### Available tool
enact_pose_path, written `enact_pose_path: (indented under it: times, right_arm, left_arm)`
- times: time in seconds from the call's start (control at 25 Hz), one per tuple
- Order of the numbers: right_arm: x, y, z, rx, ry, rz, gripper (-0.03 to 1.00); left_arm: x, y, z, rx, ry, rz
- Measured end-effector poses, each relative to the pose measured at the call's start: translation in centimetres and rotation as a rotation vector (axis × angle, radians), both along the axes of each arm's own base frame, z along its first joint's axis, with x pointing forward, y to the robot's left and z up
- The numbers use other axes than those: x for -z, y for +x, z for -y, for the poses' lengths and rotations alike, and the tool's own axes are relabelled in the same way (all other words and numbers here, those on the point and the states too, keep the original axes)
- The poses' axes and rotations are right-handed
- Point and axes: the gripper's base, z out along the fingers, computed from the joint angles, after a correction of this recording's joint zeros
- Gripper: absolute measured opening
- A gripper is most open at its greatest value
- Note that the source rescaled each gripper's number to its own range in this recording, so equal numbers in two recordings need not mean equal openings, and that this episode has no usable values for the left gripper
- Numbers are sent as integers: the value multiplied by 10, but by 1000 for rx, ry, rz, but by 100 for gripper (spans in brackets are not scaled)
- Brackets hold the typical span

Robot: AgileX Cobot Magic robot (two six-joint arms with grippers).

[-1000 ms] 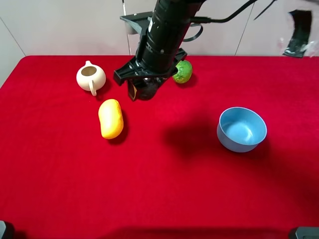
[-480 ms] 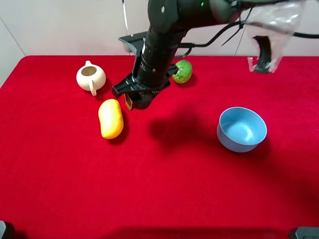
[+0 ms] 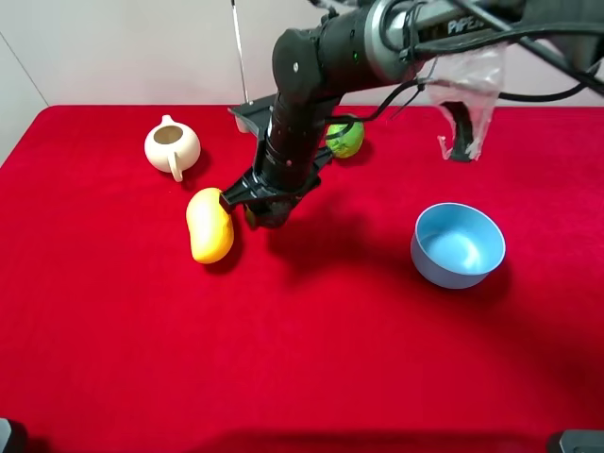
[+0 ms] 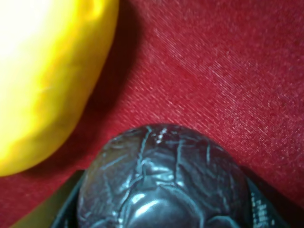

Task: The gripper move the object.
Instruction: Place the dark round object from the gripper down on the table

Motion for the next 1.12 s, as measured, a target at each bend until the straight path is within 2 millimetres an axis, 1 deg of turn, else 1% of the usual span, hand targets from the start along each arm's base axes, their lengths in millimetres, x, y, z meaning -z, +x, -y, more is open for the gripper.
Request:
enact_pose_path:
  times: [0.28,0.48,0.52,0.6,0.68,0.76,0.84,0.88,0.92,1.0,1.12]
  right_arm:
    - [14,1,1,-11,-31,-6,0]
    - [19,1,2,-19,-47,-5,0]
    - [19,1,2,-21,-48,-4,1]
    - [19,2,2,-27,-54,2,10]
    - [19,2,3,-30,-57,5,28]
    - [19,2,3,-30,-59,2,57]
    - [19,1,3,-32,-64,-3,82]
    - [19,1,4,-33,-68,-8,89]
    - [19,0,4,-34,-74,-15,94]
    - [19,0,5,-36,-82,-23,98]
    - [16,-1,6,-39,-88,-28,99]
  left_arm:
    - [0,0,0,0,0,0]
    - [0,0,0,0,0,0]
    - [0,0,0,0,0,0]
    - [0,0,0,0,0,0]
    - [0,0,0,0,0,0]
    - [0,0,0,0,0,0]
    - [0,0,0,0,0,0]
    - [0,0,0,0,0,0]
    - [0,0,0,0,0,0]
    - [0,0,0,0,0,0]
    - [0,0,0,0,0,0]
